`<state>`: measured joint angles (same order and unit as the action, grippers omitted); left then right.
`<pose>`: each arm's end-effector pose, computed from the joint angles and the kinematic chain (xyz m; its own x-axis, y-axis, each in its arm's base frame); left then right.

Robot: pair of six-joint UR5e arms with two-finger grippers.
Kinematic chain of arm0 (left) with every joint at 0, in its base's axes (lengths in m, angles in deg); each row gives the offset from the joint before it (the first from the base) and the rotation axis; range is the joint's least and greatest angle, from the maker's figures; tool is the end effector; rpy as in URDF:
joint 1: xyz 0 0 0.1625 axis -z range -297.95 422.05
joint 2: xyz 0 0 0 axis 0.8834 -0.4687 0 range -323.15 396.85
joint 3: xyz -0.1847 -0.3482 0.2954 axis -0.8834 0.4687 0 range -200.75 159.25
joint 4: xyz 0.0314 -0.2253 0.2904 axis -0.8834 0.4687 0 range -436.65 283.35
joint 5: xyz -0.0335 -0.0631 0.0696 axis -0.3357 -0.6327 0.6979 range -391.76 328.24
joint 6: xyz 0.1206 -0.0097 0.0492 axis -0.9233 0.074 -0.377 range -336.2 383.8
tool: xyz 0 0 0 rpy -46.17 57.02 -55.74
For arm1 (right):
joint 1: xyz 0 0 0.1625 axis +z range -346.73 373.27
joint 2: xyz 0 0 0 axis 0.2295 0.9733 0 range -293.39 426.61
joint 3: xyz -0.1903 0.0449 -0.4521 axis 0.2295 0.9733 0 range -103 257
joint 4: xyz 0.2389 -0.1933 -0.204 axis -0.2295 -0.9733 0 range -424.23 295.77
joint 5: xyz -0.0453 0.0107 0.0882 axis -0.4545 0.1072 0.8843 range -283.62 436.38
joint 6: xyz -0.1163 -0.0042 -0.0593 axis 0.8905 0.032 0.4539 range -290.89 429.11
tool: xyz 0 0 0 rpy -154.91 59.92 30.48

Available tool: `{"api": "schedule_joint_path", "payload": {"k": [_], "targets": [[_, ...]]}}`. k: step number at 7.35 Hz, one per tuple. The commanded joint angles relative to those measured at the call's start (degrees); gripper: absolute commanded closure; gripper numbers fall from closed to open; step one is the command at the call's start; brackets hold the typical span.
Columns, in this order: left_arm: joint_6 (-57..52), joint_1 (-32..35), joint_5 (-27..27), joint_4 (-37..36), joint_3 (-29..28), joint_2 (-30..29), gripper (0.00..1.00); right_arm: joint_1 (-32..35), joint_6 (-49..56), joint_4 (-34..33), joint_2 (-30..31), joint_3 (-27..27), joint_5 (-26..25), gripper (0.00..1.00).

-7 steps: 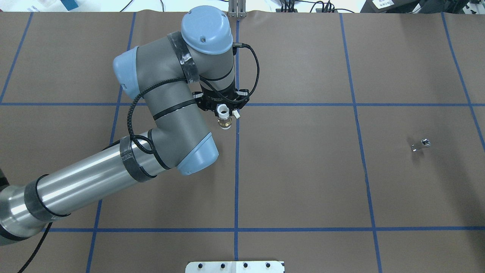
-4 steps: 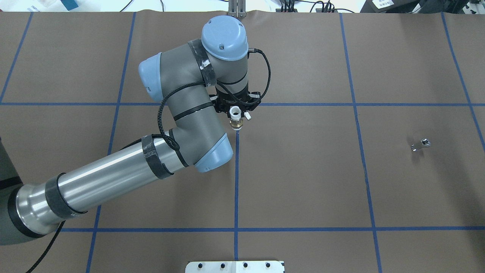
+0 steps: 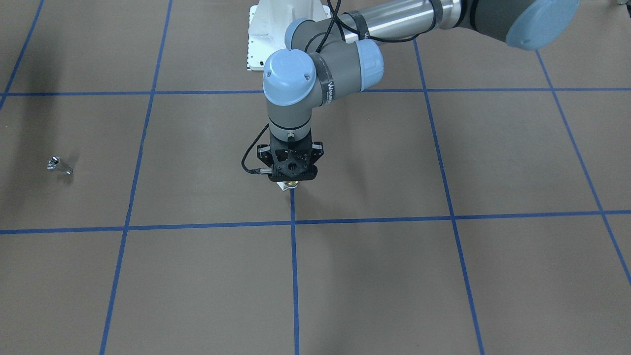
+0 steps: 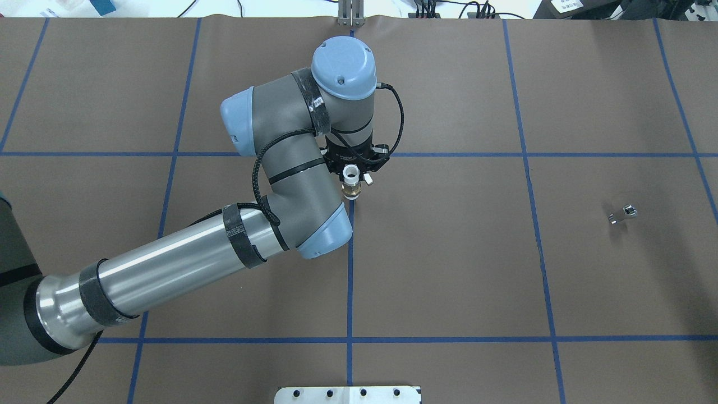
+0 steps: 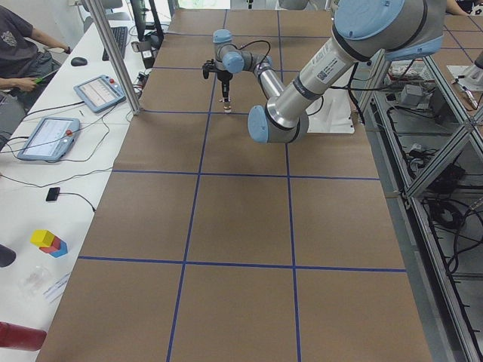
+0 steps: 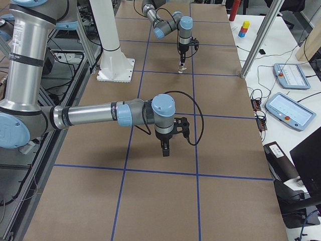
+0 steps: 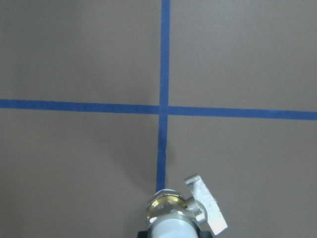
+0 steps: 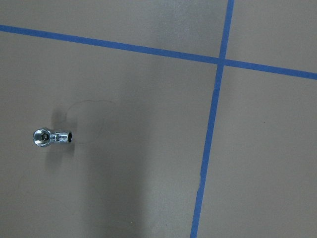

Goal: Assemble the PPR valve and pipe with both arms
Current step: 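Lower the valve upright onto the table center with the left gripper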

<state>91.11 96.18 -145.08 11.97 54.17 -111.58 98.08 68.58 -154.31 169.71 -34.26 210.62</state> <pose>0.6364 -0.5299 0.2067 0.6820 -0.0342 -0.7306 0.0357 0.9993 -0.0134 0.0112 -0.3431 0.6720 0.7054 -0.1533 0.6920 0.0832 0.9875 0.1340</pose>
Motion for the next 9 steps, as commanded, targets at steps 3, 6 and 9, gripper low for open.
{"api": "schedule_joint_path", "payload": {"k": [3, 6, 9], "targets": [[-0.1, -0.3, -0.1, 0.2, -0.7, 0.0, 1.00, 0.0, 0.0, 0.0, 0.0, 0.1, 0.1, 0.00], [-0.2, -0.3, -0.1, 0.3, -0.8, -0.2, 1.00, 0.0, 0.0, 0.0, 0.0, 0.2, 0.2, 0.00], [-0.2, -0.3, 0.4, 0.5, -1.3, -0.4, 1.00, 0.0, 0.0, 0.0, 0.0, 0.1, 0.2, 0.00]]}}
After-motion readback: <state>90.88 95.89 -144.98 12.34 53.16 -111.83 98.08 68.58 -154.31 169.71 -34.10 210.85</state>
